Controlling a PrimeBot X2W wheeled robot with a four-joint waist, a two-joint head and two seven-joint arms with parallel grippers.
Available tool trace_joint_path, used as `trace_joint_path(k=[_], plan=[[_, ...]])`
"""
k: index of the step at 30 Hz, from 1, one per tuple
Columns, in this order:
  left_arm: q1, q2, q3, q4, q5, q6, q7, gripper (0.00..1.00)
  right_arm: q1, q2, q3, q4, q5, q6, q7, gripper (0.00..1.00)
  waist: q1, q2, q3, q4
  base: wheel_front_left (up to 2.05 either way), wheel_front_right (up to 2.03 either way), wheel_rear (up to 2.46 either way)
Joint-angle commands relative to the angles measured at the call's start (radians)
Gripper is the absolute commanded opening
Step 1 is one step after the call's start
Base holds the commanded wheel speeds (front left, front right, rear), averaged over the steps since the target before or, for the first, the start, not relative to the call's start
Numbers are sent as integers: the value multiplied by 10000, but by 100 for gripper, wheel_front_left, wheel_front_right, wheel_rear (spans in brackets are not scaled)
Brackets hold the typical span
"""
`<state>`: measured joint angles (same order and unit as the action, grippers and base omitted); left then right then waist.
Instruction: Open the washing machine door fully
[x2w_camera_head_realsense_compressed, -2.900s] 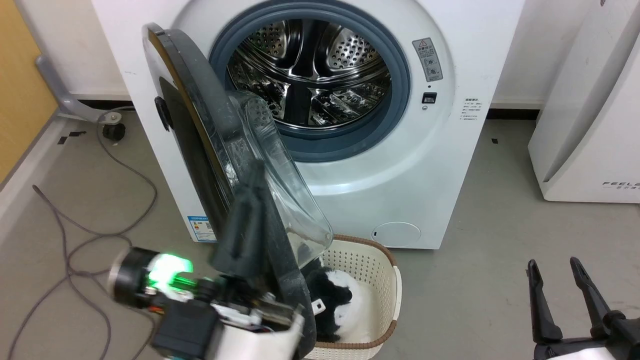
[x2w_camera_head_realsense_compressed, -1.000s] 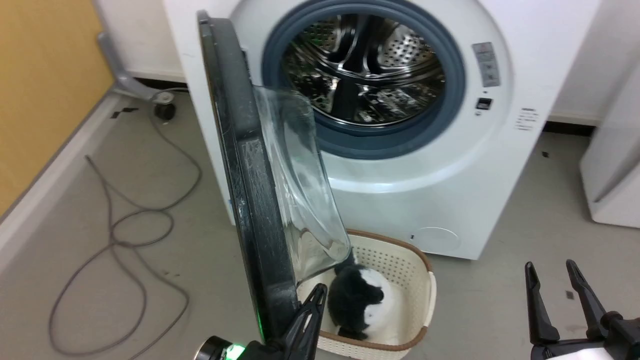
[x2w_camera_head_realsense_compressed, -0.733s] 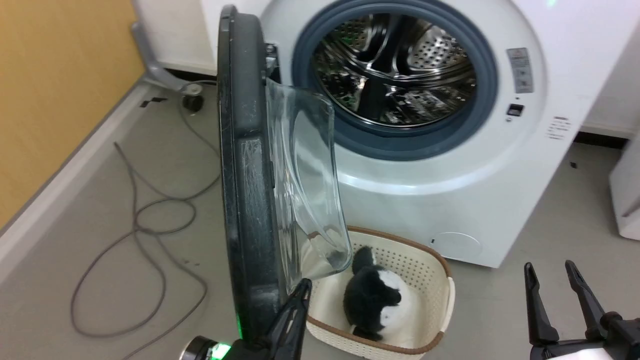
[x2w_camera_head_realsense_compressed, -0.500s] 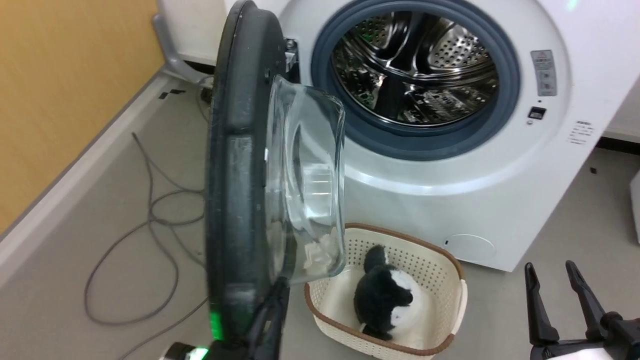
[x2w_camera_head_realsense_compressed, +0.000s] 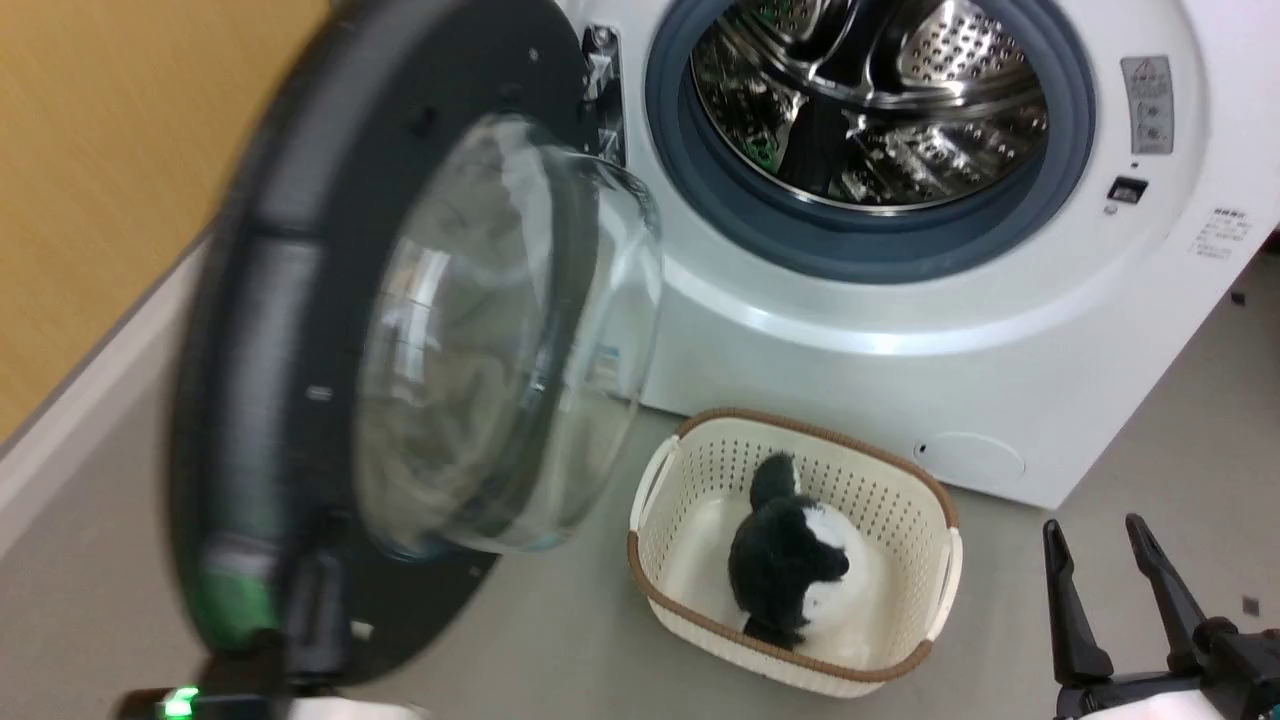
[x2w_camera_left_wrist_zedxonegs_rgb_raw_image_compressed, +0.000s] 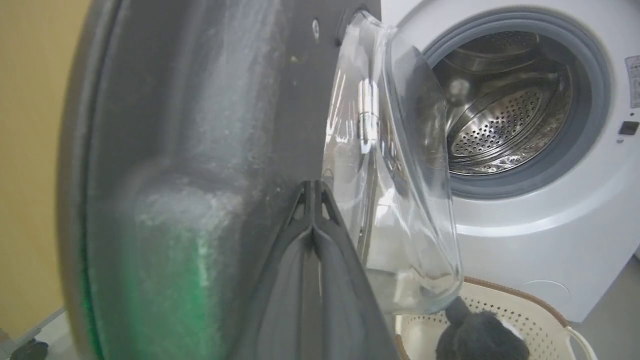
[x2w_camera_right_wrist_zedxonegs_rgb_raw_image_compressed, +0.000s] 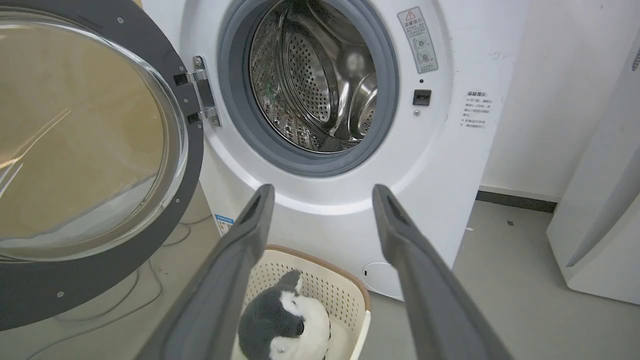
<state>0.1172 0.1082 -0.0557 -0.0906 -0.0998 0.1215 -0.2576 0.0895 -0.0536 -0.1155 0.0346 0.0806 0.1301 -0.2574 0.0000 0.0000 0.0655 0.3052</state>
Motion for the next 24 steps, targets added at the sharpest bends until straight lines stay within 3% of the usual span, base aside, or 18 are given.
trace_joint_path(k=[1,11,19,24], plan=[[-166,74,213,-38,-31,98,-42,0,-176,34,11,-36,-68,6,-44,100,0,0,148,-30,0,0,0],[-831,146,2433,-22,-375,512,-42,0,-600,34,-38,-183,-517,6,-44,100,0,0,1097,-250,0,0,0],[-1813,272,3988,574,-673,272,-42,0,-865,0,-4,-181,-705,6,-44,100,0,0,1571,-363,0,0,0],[-2391,459,4631,1327,-781,-121,-42,0,-955,-71,-15,-176,-748,6,-44,100,0,0,1734,-438,0,0,0]])
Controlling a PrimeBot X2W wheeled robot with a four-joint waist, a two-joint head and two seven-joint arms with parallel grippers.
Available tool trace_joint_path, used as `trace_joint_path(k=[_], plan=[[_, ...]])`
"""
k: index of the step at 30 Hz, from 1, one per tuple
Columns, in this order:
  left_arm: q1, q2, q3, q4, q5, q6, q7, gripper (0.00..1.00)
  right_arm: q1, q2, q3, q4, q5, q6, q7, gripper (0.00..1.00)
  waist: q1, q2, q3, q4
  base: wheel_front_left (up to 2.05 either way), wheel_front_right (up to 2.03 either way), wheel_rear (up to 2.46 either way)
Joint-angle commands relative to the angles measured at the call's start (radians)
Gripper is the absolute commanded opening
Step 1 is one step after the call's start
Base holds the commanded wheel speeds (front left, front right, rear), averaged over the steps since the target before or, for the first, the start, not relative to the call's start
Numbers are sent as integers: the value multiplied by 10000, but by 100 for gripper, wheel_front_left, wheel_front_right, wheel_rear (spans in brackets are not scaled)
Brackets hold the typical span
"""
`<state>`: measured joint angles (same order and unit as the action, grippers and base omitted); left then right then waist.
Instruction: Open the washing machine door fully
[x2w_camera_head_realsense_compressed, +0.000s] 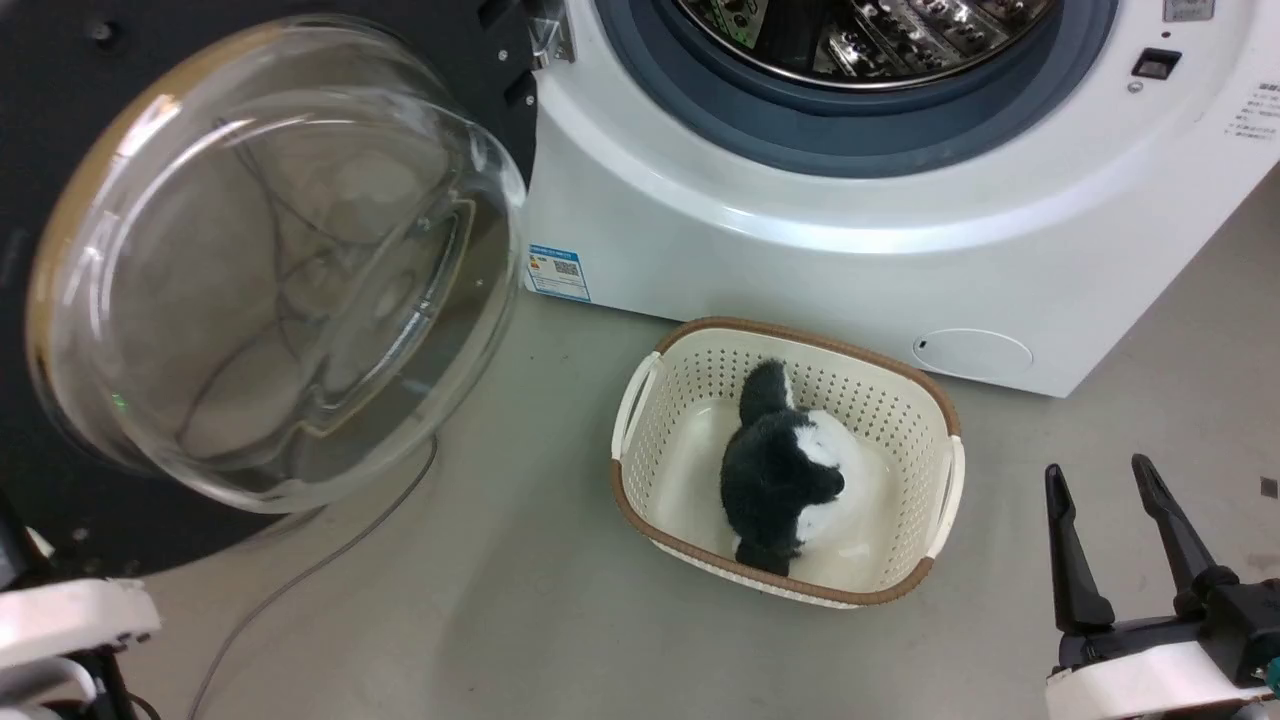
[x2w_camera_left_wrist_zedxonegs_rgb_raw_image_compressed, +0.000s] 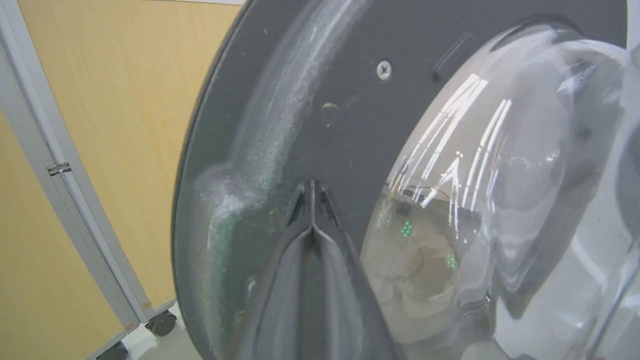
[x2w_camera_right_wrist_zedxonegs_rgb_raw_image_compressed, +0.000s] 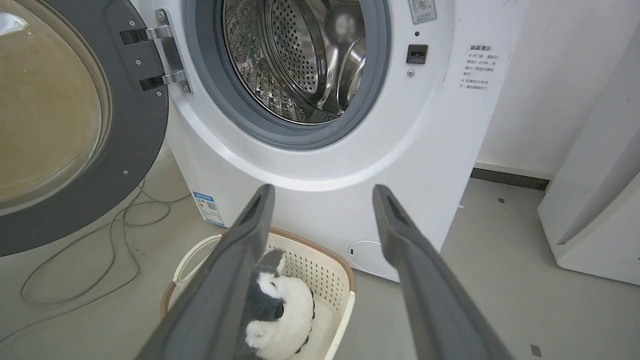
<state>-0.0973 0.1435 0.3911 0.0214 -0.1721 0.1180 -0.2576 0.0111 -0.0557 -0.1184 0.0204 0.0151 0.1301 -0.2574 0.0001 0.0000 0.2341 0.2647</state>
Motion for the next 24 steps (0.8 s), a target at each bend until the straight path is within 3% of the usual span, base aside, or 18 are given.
trace_joint_path(k=[1,11,24], plan=[[-390,154,276,440,-109,-183,-42,0,-188,-62,6,-34,-98,6,-44,100,-1,0,74,-40,0,0,0],[-1953,891,1165,2576,-226,-945,-42,0,-398,-163,-29,-26,-171,6,-44,100,-1,0,457,-143,0,0,0],[-3160,1707,1864,4662,170,-1430,-42,0,-591,-114,-37,53,-213,6,-44,100,-1,0,480,-376,0,0,0]])
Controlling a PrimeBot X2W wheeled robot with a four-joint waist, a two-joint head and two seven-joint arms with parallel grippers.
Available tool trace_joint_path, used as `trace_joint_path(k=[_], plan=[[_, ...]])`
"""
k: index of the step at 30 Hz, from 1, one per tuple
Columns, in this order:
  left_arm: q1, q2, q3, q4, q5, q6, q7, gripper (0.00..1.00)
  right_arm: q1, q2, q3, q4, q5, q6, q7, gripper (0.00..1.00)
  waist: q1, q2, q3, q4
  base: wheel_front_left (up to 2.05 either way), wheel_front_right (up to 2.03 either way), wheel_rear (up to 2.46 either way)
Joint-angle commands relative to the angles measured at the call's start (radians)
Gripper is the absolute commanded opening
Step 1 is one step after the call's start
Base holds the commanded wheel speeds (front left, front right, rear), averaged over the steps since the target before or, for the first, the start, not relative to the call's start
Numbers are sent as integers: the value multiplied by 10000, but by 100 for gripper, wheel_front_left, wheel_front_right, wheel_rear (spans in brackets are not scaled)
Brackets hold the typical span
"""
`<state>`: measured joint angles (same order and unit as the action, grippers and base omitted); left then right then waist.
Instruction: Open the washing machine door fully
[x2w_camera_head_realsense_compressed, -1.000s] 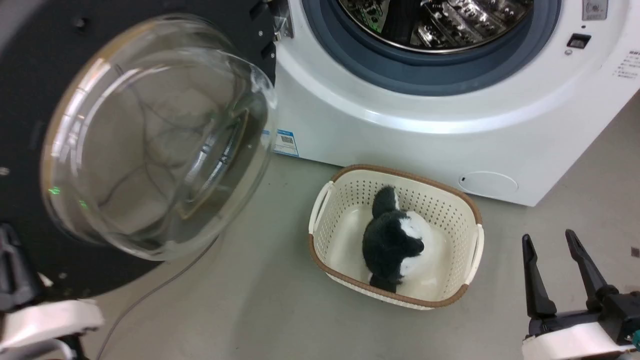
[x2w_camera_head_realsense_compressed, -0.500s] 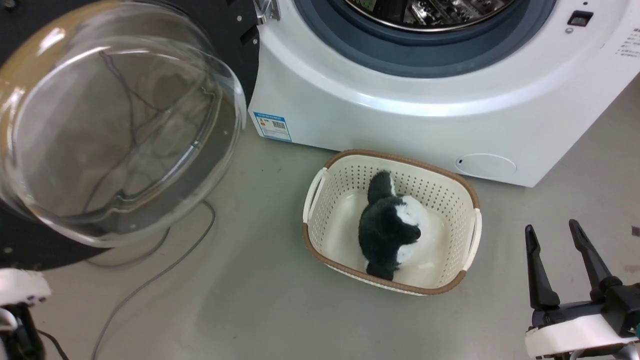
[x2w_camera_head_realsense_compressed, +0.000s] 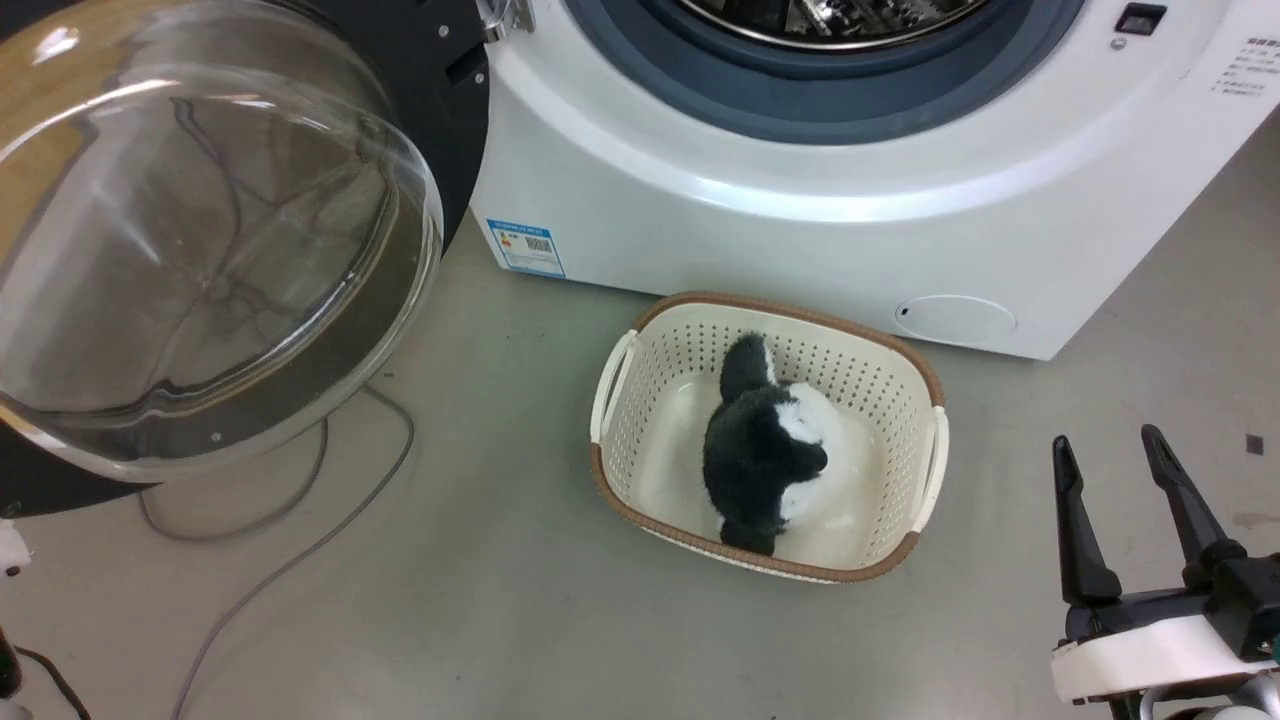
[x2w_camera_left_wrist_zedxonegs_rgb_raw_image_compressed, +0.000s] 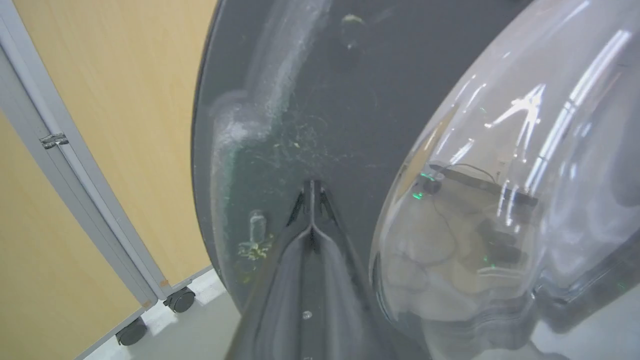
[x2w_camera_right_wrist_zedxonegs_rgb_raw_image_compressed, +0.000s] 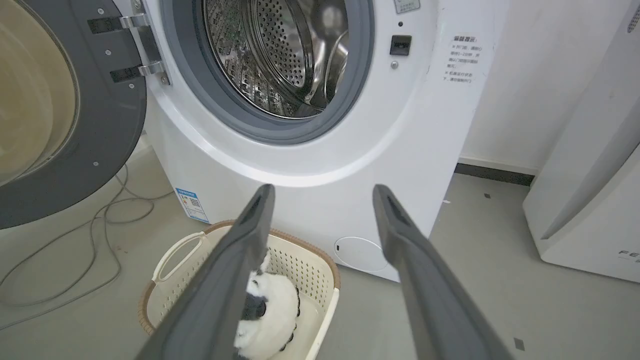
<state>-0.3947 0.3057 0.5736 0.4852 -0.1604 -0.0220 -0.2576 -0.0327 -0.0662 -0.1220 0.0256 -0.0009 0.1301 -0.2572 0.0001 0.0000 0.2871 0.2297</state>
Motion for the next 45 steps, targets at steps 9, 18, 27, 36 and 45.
trace_joint_path(k=[9,18,27,36,45], plan=[[437,-314,224,-651,486,-329,-42,0,55,109,5,76,69,6,-46,100,-1,0,-945,-209,0,0,0],[1447,-910,-263,-2210,1002,-736,-42,0,492,155,67,161,302,6,-46,100,-1,0,-1978,-283,0,0,0],[2601,-1899,-1869,-3947,1465,-959,-42,0,834,158,141,216,627,6,-46,100,-1,0,-2733,-679,0,0,0],[3518,-2324,-3113,-4589,1575,-984,-42,100,986,159,205,214,655,6,-46,100,-1,0,-3055,-1534,0,0,0],[4021,-2466,-3986,-4779,1420,-910,-42,100,1112,160,266,191,669,6,-46,100,-1,0,-3236,-2283,0,0,0]])
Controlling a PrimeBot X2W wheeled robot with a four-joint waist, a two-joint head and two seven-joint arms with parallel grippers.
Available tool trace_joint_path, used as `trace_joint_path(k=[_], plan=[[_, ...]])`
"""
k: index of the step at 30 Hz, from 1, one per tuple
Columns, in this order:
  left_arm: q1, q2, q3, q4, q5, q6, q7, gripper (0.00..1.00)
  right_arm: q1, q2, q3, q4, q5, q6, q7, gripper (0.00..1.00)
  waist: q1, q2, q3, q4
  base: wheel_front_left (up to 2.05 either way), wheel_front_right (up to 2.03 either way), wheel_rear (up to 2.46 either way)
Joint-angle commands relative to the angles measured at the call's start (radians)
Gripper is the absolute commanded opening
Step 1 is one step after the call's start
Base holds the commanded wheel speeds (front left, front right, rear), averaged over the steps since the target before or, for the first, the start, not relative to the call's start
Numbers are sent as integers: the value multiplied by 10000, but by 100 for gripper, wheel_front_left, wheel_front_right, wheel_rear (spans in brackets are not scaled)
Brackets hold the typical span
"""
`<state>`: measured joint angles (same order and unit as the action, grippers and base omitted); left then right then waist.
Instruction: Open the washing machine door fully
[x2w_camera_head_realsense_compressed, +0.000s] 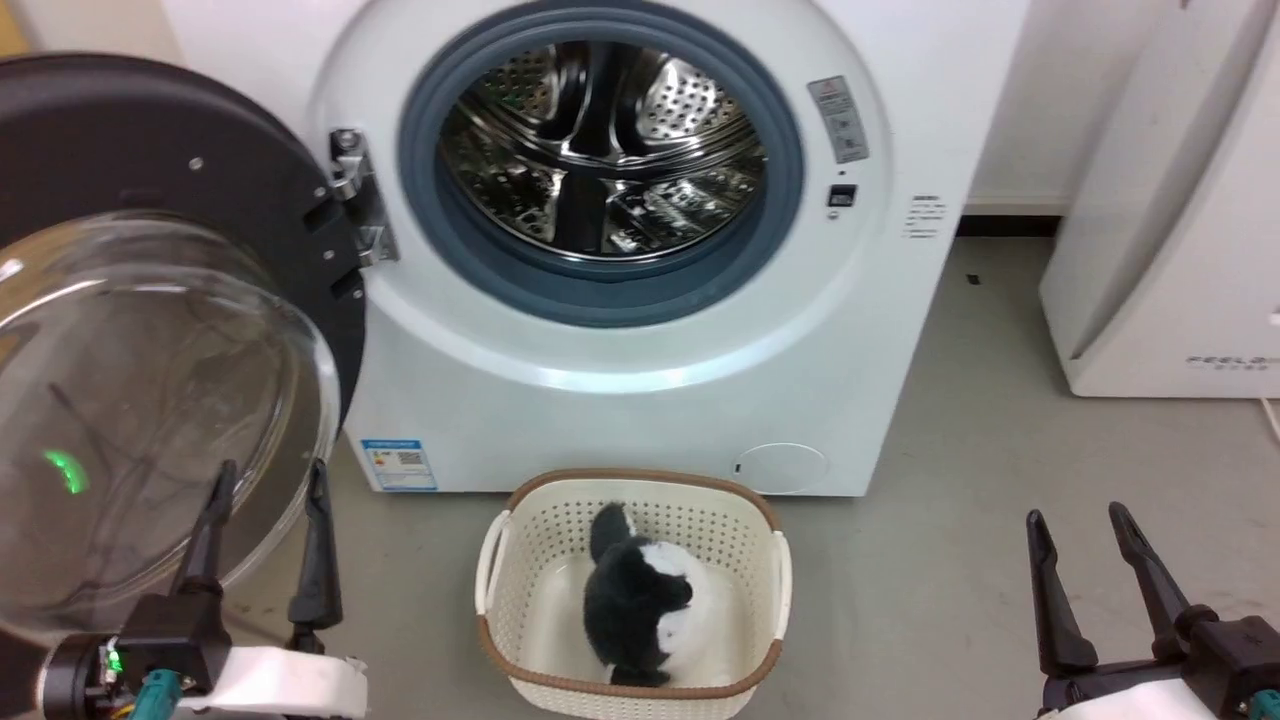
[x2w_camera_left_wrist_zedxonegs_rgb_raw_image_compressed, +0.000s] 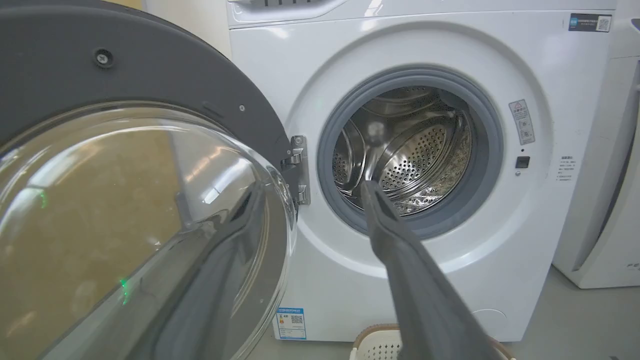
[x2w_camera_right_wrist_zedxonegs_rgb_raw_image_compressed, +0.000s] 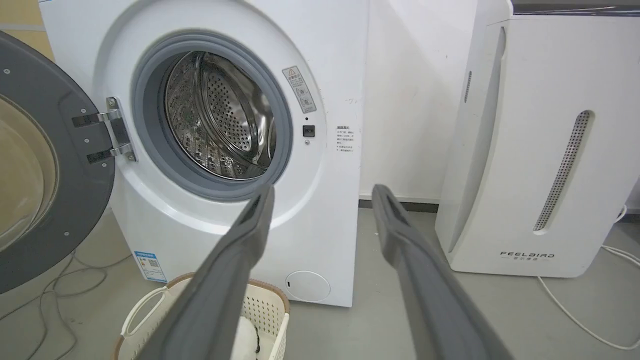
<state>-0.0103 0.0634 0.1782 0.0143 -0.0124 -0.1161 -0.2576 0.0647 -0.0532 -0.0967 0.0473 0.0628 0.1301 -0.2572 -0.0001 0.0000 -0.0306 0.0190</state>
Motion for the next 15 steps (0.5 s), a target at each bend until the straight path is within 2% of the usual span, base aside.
trace_joint_path(k=[1,11,12,15], plan=[[237,-53,-126,-100,-83,44,-42,100,145,29,14,-41,42,6,-46,100,1,0,-65,-246,0,0,0],[594,-118,-1116,344,-421,216,-42,100,248,29,181,-176,191,6,-46,100,1,0,-91,-660,0,0,0],[507,-138,-1120,362,-391,204,3,0,106,0,165,-138,178,0,-1,0,1,0,-91,-662,0,0,0],[506,-148,-1119,402,-396,201,22,0,98,-2,176,-141,177,-2,9,0,2,0,-91,-666,0,0,0]])
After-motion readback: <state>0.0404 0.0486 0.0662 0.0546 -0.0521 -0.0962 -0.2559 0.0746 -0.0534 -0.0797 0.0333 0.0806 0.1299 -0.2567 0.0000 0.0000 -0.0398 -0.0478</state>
